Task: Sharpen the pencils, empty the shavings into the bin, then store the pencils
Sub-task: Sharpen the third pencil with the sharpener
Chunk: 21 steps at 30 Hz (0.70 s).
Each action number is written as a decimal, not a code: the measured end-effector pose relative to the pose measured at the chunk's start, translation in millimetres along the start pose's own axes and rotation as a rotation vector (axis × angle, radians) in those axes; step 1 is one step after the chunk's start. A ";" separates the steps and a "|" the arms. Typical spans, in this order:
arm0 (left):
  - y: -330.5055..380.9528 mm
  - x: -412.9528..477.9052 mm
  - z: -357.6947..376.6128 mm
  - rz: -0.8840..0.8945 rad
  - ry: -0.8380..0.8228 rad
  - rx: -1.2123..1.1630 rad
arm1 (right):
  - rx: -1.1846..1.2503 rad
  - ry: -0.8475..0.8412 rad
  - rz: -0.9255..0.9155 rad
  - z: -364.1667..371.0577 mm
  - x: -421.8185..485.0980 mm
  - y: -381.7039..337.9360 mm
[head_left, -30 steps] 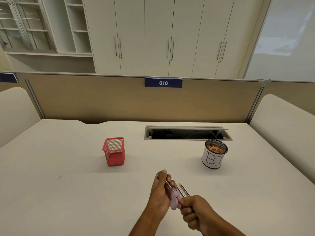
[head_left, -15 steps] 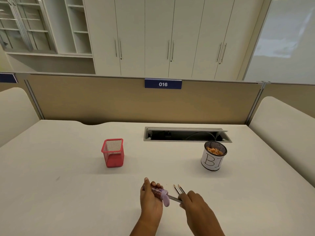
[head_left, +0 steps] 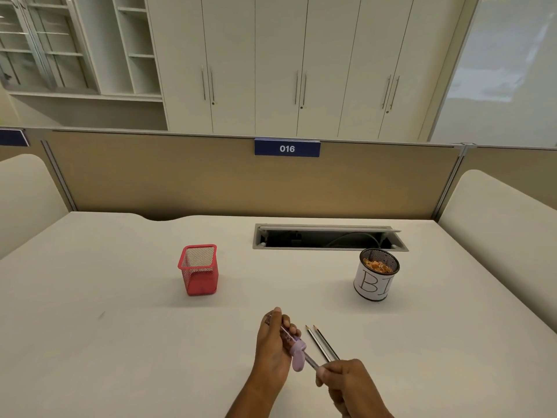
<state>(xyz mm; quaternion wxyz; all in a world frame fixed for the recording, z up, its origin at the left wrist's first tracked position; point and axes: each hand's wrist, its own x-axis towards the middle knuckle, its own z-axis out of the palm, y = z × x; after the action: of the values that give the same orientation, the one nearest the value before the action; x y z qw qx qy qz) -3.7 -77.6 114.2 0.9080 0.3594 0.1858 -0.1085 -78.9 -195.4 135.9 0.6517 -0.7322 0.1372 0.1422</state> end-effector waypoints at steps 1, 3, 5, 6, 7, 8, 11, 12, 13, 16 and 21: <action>0.6 0.4 0.6 -0.006 -0.002 0.001 | 0.062 -0.021 0.083 -1.9 -1.5 -1.1; 0.4 2.1 -0.9 -0.022 0.011 -0.014 | 0.166 -0.109 0.242 -4.8 -1.6 -7.2; 0.7 0.6 -3.1 -0.041 0.041 -0.048 | 0.222 -0.204 0.359 -6.6 -1.1 -13.2; 0.7 -0.4 -3.6 -0.044 0.056 -0.063 | 0.215 -0.216 0.363 -5.8 1.1 -12.3; 0.3 -1.1 -4.6 -0.045 0.069 -0.071 | 0.179 -0.208 0.346 -4.5 2.3 -9.8; -0.5 -1.6 -5.7 -0.047 0.082 -0.073 | 0.108 -0.168 0.311 -2.1 3.2 -8.7; -3.0 1.1 -13.8 -0.064 0.133 -0.115 | -0.351 -0.016 0.056 3.4 4.6 -3.9; -4.2 3.6 -17.7 -0.062 0.148 -0.138 | -0.553 0.017 -0.056 4.3 4.1 -3.7; -5.2 5.6 -20.4 -0.055 0.157 -0.155 | -0.727 0.071 -0.171 4.4 5.6 -1.4; -8.5 7.8 -23.6 -0.018 0.177 -0.196 | -1.182 0.278 -0.455 7.7 13.6 7.4; -10.6 0.2 -14.9 0.032 0.266 -0.169 | -1.226 0.353 -0.672 16.0 27.0 33.8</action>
<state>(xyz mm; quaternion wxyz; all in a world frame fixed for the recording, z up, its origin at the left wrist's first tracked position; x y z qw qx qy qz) -10.9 -74.9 97.6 0.9040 0.2958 0.3073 -0.0292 -67.6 -183.8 92.7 0.1000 -0.9810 -0.0967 -0.1350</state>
